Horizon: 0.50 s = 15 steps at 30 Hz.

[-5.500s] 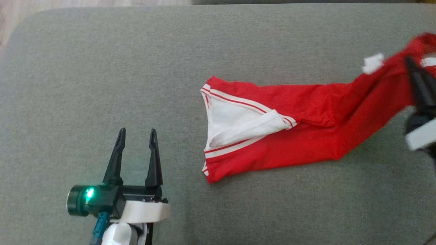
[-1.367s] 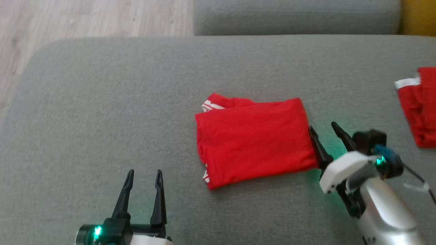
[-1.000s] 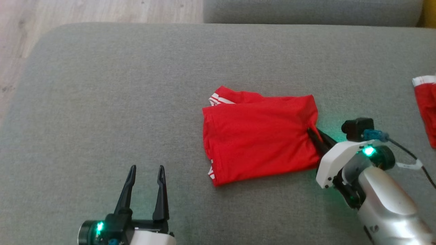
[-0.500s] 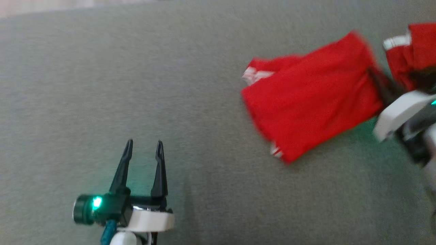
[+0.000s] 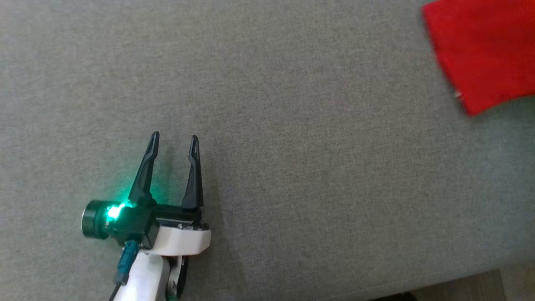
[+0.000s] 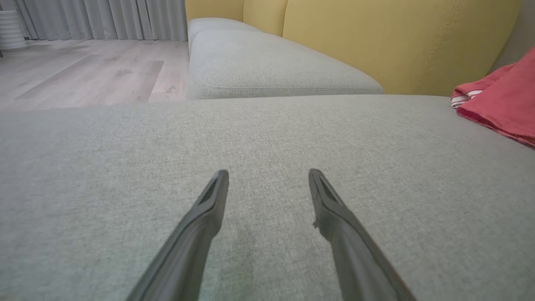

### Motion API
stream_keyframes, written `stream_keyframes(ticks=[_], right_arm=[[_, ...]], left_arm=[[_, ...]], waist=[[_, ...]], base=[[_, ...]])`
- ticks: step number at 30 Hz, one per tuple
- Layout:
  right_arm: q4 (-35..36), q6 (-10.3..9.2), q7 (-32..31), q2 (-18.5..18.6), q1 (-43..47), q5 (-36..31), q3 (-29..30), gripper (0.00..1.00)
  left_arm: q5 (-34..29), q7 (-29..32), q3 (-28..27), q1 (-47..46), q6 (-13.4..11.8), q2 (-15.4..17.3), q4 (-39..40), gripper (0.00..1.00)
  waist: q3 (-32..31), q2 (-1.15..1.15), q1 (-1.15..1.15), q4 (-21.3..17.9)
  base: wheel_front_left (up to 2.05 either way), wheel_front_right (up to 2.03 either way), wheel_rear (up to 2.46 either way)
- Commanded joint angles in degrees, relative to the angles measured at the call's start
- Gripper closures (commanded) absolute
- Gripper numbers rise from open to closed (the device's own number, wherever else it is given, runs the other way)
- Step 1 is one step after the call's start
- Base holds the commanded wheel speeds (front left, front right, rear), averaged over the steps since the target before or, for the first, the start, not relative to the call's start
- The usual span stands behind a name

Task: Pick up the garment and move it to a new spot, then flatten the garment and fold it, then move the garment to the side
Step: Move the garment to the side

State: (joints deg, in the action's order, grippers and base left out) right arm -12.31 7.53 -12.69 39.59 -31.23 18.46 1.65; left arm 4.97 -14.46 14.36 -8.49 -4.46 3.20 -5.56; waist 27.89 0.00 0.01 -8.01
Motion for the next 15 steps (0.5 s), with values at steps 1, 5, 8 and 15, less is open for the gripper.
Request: stream_keyframes(ticks=[1, 5, 8, 15], right_arm=[[2.23, -0.04, -0.57, 2.44, 1.86, -0.63, 1.42, 1.0], [4.92, -0.04, -3.49, 1.09, 5.05, -4.18, 9.65, 0.21], [7.7, -0.04, -4.35, -1.74, 7.57, -7.65, 13.42, 0.0], [12.69, -0.04, -0.02, -12.92, 13.81, -12.27, 8.89, 0.0]], left_arm=[[-0.59, -0.54, -1.86, -0.68, 0.29, 0.22, 1.29, 0.0], [-0.89, -0.54, -1.48, -1.64, 0.86, 0.14, 0.69, 0.0], [-0.62, -0.54, -1.65, -2.17, 0.92, 0.06, 0.47, 0.0], [3.94, -0.54, -2.76, -1.08, 0.73, -0.24, 1.13, 0.0]], waist=[[1.11, 0.0, -0.01, -0.38], [2.21, 0.0, -0.01, 0.34], [1.74, 0.0, -0.01, 0.93], [-4.32, 0.0, -0.01, 2.79]], base=[[0.0, 0.0, 0.0], [0.0, 0.0, 0.0], [0.0, 0.0, 0.0], [0.0, 0.0, 0.0]])
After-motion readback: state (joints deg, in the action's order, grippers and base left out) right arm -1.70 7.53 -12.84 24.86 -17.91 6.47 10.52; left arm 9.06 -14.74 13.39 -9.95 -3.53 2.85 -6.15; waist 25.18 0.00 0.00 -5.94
